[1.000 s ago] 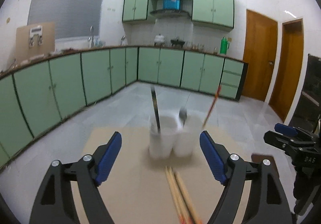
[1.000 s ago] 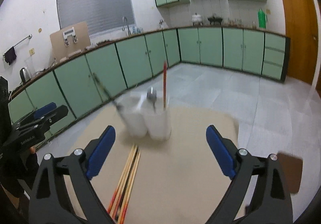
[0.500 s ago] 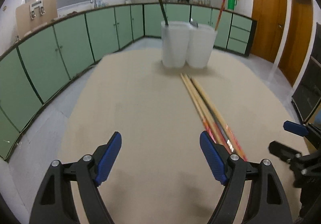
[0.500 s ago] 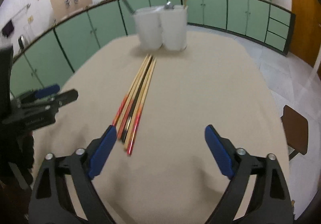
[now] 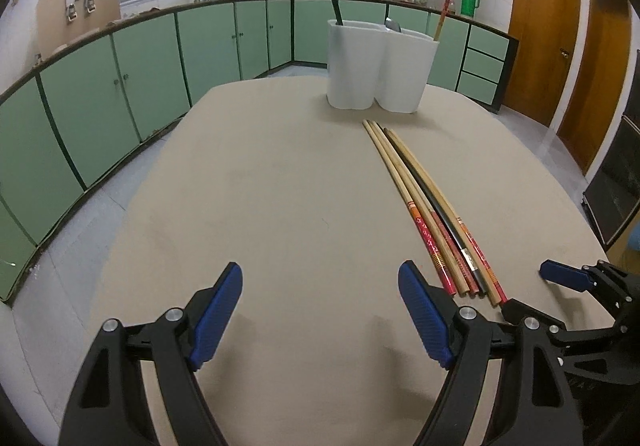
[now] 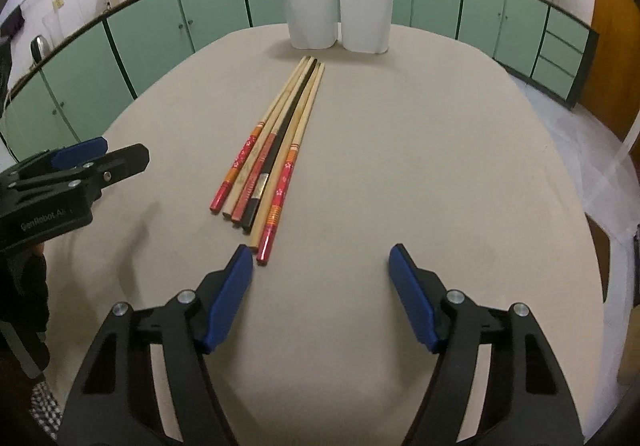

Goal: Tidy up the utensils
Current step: 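Move both open tools back over the remaining chopsticks, then grasp a red-patterned chopstick with the right tool while the left tool grasps another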

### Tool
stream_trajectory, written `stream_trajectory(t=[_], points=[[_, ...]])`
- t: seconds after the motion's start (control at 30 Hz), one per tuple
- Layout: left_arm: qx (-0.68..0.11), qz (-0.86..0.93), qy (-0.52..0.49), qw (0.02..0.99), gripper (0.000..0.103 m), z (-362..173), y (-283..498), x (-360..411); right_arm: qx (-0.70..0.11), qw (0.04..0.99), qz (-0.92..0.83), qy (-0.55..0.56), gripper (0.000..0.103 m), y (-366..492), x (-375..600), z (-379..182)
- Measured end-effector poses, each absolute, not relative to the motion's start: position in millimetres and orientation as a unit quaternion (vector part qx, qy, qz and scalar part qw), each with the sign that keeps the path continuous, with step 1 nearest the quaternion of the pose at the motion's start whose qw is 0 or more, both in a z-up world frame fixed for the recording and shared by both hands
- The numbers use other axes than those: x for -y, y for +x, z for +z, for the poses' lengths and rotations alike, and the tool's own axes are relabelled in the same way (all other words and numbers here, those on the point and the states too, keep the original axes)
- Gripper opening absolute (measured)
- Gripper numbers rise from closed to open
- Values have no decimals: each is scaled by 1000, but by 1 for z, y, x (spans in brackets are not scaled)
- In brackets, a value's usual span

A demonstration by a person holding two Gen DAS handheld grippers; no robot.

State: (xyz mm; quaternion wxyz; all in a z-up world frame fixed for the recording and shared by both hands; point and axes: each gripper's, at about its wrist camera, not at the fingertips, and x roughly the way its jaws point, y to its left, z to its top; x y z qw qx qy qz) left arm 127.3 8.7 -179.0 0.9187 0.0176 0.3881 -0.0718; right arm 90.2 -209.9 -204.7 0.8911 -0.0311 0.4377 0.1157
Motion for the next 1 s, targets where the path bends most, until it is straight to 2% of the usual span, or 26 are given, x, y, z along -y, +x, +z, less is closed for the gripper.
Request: stream_trajectory(t=[0.3, 0.4, 0.5, 0.6, 0.67, 1.0], points=[[-391, -65, 13, 918, 79, -185, 127, -9, -434, 897, 78, -23, 63, 91, 228, -202], [-393, -64, 10, 917, 79, -186, 128, -10, -436, 894, 99, -12, 54, 91, 228, -202], [-393, -67, 11, 917, 79, -186, 128, -8, -436, 892, 116, -20, 41, 92, 220, -204], [-395, -72, 15, 916, 79, -187, 127, -4, -433, 892, 125, -34, 24, 92, 211, -204], [-400, -81, 14, 913, 79, -189, 128, 0, -433, 891, 129, -36, 5, 93, 208, -203], [-410, -112, 22, 905, 79, -195, 131, 33, -434, 893, 116, -22, 5, 92, 226, -202]])
